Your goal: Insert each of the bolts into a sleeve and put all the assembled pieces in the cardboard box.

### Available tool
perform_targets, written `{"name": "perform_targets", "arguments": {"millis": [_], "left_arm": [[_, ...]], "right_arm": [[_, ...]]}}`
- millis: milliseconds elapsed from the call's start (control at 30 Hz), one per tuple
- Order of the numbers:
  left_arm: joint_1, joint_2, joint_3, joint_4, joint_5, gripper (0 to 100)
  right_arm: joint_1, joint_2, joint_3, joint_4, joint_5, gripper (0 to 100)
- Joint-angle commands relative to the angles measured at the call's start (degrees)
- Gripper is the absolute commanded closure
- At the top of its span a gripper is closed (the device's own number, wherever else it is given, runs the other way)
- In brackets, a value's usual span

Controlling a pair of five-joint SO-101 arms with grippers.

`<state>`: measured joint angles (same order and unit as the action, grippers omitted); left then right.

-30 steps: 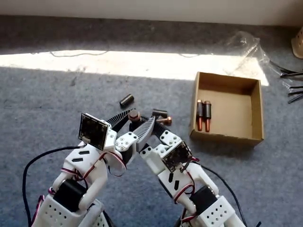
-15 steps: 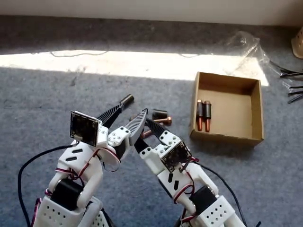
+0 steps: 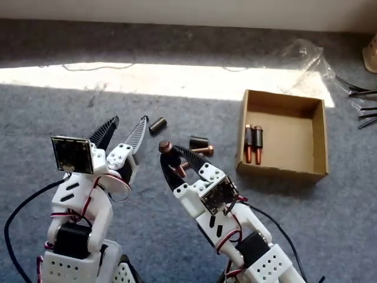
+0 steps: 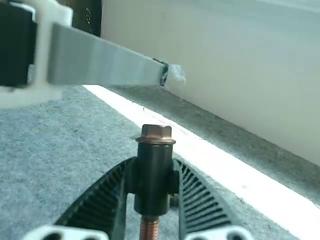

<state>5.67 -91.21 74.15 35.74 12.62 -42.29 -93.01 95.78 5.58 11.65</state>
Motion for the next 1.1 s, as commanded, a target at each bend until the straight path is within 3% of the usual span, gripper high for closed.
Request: {"name": "perform_targets", "arguments": {"millis": [0, 200, 367, 500, 800, 1067], "left_arm": [[-0.92, -0.48, -3.21, 0.09, -0.53, 85], [-1.63, -0.48, -2.77, 0.18, -0.79, 93], [-8.66, -0.48, -2.68, 0.18, -0.62, 100], [-13.05, -0.48, 0.22, 0.18, -0.53, 99], [-15.52, -0.48, 6.29, 0.18, -0.79, 99], [-16.04, -0.48, 6.37, 0.35, -0.79, 99]], "right_arm": [[0.04, -0.22, 6.64, 0.04, 0.35, 99.5], [0.04, -0.22, 6.64, 0.04, 0.35, 99.5], [0.13, -0.4, 6.64, 0.04, 0.26, 99.5], [0.75, -0.48, 6.55, 0.13, 0.26, 99.5], [17.63, -0.31, 3.91, 1.19, 0.18, 99.5], [24.48, -0.13, -13.05, 21.32, 0.26, 99.5]]}}
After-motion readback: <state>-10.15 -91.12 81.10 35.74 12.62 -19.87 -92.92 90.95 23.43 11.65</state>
